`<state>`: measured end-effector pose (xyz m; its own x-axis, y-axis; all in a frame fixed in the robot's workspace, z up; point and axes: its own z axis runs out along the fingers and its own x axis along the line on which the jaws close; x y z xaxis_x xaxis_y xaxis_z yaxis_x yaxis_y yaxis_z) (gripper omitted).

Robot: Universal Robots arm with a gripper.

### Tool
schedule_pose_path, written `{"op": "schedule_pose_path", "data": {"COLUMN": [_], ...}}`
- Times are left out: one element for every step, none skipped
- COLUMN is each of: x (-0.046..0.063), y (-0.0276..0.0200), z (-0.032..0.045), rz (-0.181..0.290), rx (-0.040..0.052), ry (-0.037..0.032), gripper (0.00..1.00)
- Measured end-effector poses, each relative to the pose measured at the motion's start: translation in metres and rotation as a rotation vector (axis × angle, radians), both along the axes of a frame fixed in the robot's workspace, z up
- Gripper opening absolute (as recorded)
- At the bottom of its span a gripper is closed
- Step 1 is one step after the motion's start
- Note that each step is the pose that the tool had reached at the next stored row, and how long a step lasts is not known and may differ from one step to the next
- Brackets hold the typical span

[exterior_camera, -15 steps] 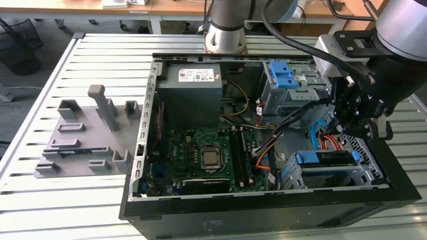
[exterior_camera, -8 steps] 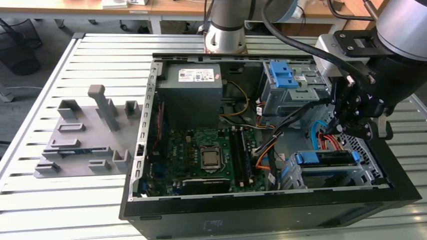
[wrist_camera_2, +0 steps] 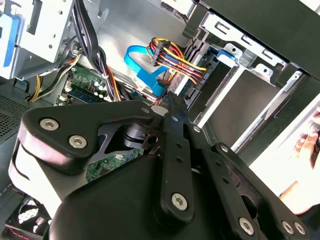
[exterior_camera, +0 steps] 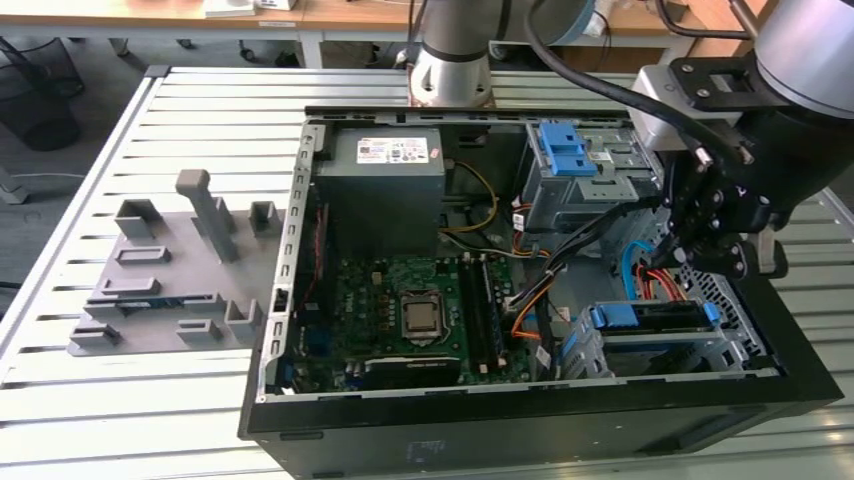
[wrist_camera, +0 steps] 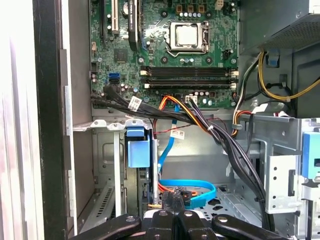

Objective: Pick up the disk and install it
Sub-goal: 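Insert the second disk wire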

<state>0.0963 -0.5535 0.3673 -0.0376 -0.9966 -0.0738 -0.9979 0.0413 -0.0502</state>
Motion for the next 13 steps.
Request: {"op": "schedule_pose_path", "data": {"x": [0.0,0.0,0.0,0.0,0.0,0.0,0.0,0.0,0.001,0.001,0.001,0.001,0.001], "y": [0.0001,0.0003,0.0006,0.0012,0.0019,0.0027,0.0036,0.0051,0.0071,0.0093,0.0113,0.0127,0.0135], "z": [0.0011,0.0021,0.0024,0.0025,0.0026,0.0027,0.0026,0.0027,0.0026,0.0024,0.0021,0.0017,0.0014], "rz": [0.0,0.0,0.0,0.0,0.0,0.0,0.0,0.0,0.0,0.0,0.0,0.0,0.0], "rx": [0.0002,0.0001,0.0004,0.0005,0.0002,0.0,-0.0005,-0.0025,-0.0042,-0.0054,-0.006,-0.006,-0.0062], "ry": [0.0007,0.0015,0.0024,0.0036,0.0051,0.0064,0.0081,0.0105,0.0137,0.0176,0.022,0.0257,0.0285], "gripper": [0.11,0.11,0.11,0.11,0.18,0.18,0.18,0.18,0.19,0.19,0.25,0.25,0.25]}}
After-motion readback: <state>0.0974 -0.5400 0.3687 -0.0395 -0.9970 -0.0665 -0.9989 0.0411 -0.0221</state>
